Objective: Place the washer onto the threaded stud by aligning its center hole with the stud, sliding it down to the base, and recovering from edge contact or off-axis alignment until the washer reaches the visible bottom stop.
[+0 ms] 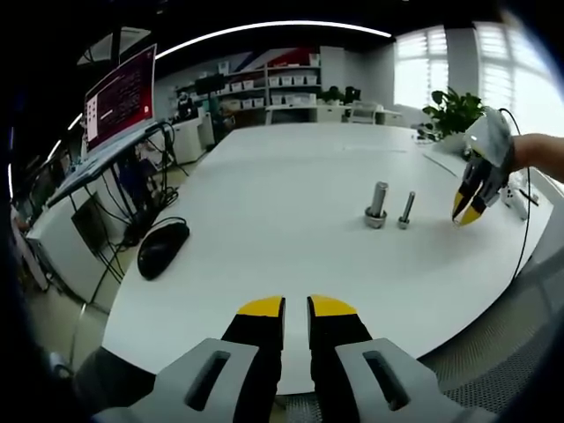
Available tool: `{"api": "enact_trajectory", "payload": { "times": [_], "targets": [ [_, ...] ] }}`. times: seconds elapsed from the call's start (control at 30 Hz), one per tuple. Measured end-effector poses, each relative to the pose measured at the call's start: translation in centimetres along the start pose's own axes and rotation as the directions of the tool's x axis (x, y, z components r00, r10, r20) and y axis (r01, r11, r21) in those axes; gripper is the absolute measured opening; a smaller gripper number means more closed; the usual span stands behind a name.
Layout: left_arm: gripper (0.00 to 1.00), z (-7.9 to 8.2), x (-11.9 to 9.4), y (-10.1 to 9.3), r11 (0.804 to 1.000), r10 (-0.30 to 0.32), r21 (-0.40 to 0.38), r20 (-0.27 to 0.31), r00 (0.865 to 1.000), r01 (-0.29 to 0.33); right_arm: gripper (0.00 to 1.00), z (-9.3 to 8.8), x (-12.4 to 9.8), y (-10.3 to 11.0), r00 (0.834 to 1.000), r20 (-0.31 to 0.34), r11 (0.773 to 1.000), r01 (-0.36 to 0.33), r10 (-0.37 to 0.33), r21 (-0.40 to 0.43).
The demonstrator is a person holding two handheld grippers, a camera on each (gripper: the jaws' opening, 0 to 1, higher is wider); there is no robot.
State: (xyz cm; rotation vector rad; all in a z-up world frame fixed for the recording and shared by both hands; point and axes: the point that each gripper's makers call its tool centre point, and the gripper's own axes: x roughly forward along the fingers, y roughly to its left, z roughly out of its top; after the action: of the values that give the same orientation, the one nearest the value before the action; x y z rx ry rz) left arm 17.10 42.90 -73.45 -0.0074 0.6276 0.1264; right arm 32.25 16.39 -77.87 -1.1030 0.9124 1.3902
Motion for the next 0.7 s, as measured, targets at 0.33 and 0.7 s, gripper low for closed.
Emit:
{"api": "enact_trajectory", "payload": {
  "times": [0.33, 0.7],
  "targets": [
    [0.08, -0.1, 0.0, 0.0, 1.000, -0.001, 0.002, -0.005, 1.000, 0.001, 0.14, 3.8, -2.0, 0.8, 0.999, -0.005, 0.993, -0.049, 0.049, -0.107],
    [0.08, 0.0, 0.0, 0.0, 1.000, 0.001, -0.001, 0.000, 1.000, -0.001, 0.14, 6.8, -2.6, 0.6, 0.997, -0.016, 0.981, -0.073, 0.072, -0.179]
  ]
}}
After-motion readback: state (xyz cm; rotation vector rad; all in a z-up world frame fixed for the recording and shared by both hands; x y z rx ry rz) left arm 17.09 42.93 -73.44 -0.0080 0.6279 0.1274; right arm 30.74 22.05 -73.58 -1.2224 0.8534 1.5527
